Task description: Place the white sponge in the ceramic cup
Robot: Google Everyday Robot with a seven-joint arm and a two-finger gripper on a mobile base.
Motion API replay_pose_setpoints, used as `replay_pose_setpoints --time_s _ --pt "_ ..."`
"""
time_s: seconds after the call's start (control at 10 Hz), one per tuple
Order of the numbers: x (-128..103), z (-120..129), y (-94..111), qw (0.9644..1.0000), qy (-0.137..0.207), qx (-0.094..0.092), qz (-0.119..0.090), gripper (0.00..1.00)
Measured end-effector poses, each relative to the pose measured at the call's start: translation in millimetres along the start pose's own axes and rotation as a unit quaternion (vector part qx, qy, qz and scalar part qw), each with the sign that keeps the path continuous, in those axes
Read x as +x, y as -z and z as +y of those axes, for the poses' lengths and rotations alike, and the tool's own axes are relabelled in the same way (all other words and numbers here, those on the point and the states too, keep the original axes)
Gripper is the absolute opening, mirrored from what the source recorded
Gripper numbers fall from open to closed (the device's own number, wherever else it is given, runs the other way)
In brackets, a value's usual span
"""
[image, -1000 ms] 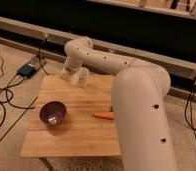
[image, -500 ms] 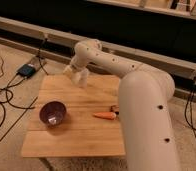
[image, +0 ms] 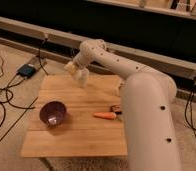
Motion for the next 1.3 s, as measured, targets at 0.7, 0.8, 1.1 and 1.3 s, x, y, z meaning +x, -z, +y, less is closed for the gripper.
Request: replay_pose_setpoints --time_s 0.7,0.8,1.1,1.3 --pt "-12 -24 -3 0.999 -0.019 -0.008 -0.041 0.0" --pt "-12 -30 -4 0.9988 -0.022 -0.005 -0.043 0.0" --pt "-11 -45 -10 0.9985 -0.029 0.0 -0.047 0.0" --pt "-7 -51 -15 0.9985 -0.035 0.003 -0.042 0.0"
